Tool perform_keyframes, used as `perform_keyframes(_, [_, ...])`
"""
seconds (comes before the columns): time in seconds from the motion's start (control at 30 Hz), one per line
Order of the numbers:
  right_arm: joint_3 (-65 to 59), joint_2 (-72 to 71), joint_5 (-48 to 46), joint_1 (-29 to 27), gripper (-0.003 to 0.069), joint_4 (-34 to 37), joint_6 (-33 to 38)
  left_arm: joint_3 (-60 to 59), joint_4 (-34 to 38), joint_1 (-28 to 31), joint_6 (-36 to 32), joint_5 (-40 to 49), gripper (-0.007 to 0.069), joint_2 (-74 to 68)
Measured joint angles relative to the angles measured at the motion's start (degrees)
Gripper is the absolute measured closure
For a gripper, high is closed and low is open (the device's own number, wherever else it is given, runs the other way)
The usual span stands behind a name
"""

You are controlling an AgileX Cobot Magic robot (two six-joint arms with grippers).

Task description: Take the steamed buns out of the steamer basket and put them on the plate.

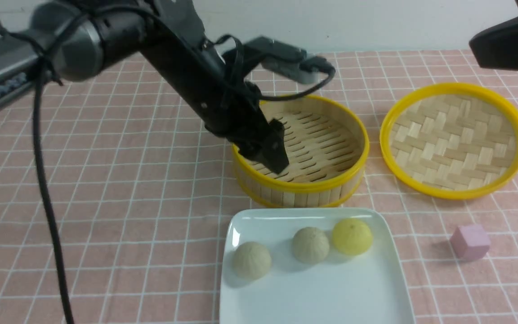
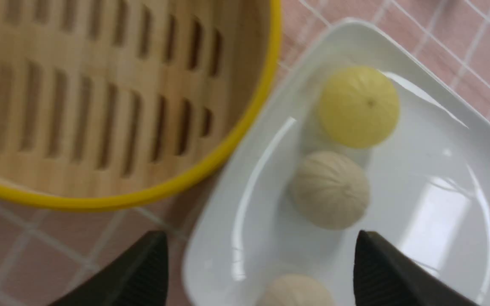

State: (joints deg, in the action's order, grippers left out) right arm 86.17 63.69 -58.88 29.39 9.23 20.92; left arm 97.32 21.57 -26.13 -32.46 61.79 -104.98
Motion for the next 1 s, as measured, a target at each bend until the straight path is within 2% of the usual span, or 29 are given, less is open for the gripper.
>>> perform_keyframes(0.1, [0.00,-0.18,4.15,0.00,0.0110,-3.24,0.00,1.67,-8.78,0.06,6.40,-4.75,0.0057,6.12])
perform_keyframes(0.13, [0.00,-0.25,4.73,0.00,0.0110,-3.79,0.00,1.67,-9.29,0.06,6.87,-5.10,0.0057,6.12])
perform_keyframes(0.17, [0.00,-0.71,7.11,0.00,0.0110,-6.10,-0.81,1.83,-13.12,0.11,10.84,-8.15,0.0057,9.65])
perform_keyframes(0.23, [0.00,-1.87,9.24,0.00,0.0110,-8.62,-2.84,1.88,-16.49,0.10,14.03,-11.13,0.0057,12.94])
perform_keyframes(0.37, [0.00,-7.00,13.01,0.00,0.0110,-14.81,-6.92,1.95,-21.20,0.10,18.96,-16.63,0.0057,18.40])
perform_keyframes(0.53, [0.00,-15.87,12.29,0.00,0.0110,-19.13,-8.79,2.06,-24.61,0.10,21.56,-17.64,0.0057,21.43])
perform_keyframes(0.63, [0.06,-19.79,9.95,0.00,0.0110,-19.02,-8.79,2.12,-25.30,0.10,21.73,-18.01,0.0057,21.66])
perform_keyframes(0.77, [-1.13,-27.62,0.99,0.00,0.0110,-16.04,-7.06,2.12,-25.62,0.10,21.73,-18.27,0.0057,21.66])
perform_keyframes(0.83, [-6.19,-32.59,-2.57,0.00,0.0110,-11.51,-6.37,2.12,-25.62,0.10,21.80,-18.83,0.0057,21.66])
perform_keyframes(0.9, [-9.23,-34.42,-2.80,0.00,0.0110,-9.23,-6.17,2.12,-25.62,0.10,21.80,-19.26,0.0057,21.66])
perform_keyframes(1.0, [-24.51,-41.08,3.09,0.00,0.0110,-1.71,-5.47,2.12,-25.42,0.10,21.87,-20.62,0.0057,21.66])
